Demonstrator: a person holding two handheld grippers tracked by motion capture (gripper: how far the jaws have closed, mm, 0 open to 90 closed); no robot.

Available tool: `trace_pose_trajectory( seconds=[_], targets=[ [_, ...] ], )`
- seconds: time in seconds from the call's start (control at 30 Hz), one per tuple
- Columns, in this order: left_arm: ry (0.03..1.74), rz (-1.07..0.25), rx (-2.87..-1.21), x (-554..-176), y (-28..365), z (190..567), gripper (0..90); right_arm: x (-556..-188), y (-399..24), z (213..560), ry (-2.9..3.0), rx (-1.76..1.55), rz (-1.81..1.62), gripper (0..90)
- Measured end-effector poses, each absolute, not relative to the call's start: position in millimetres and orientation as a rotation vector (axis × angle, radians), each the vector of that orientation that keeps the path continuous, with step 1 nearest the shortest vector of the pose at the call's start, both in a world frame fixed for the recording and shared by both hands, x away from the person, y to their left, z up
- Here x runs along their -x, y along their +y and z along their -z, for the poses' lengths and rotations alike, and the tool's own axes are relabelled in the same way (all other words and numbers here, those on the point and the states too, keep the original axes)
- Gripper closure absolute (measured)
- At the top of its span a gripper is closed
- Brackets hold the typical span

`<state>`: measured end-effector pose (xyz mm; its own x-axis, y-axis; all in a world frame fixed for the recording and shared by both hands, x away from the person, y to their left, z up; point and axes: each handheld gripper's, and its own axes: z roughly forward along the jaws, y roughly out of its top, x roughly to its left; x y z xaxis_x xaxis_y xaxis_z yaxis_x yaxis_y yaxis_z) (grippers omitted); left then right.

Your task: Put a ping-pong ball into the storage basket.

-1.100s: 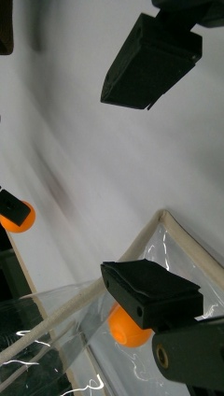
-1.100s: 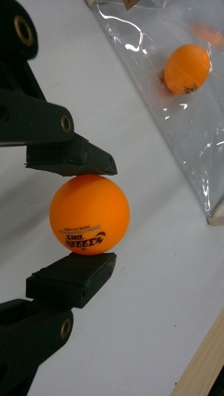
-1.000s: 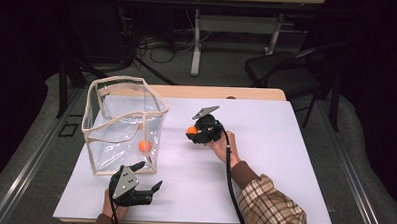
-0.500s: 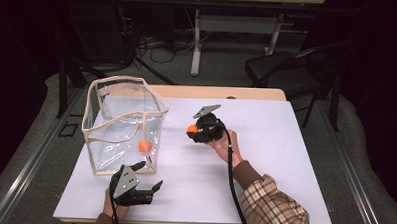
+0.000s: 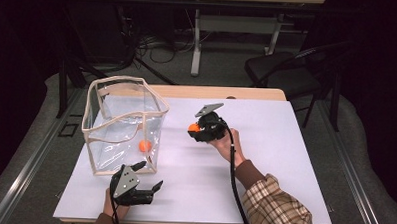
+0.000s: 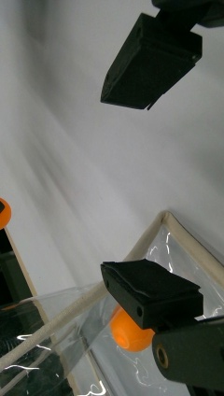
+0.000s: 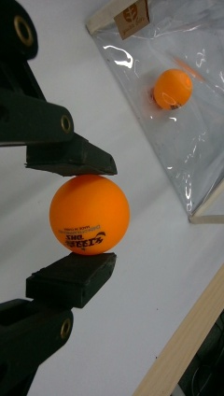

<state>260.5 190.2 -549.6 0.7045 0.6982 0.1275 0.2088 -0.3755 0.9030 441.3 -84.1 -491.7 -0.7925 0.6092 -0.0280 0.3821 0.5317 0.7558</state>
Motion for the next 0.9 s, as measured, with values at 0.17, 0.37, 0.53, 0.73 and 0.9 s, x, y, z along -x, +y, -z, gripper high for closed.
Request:
trace_pose_trajectory(
  seconds=[0.17, 0.37, 0.53, 0.73, 0.9],
  targets=[
    [0.694, -0.619, -1.932, -260.9, 188.9, 549.9, 15.9, -440.6, -84.9, 489.5, 2.48, -0.83, -1.129, 50.2],
    [0.689, -0.618, -1.934, -261.0, 188.5, 549.8, 15.9, -439.5, -85.4, 486.7, 2.485, -0.828, -1.132, 50.2],
    [0.689, -0.614, -1.934, -260.7, 188.3, 550.0, 15.9, -439.9, -84.5, 485.3, 2.484, -0.82, -1.14, 50.2],
    [0.691, -0.621, -1.935, -260.1, 188.9, 549.8, 15.9, -439.9, -83.6, 481.0, 2.485, -0.814, -1.146, 50.2],
    [0.69, -0.623, -1.932, -259.3, 188.6, 549.5, 15.9, -440.0, -84.1, 475.6, 2.474, -0.81, -1.157, 50.2]
  ],
)
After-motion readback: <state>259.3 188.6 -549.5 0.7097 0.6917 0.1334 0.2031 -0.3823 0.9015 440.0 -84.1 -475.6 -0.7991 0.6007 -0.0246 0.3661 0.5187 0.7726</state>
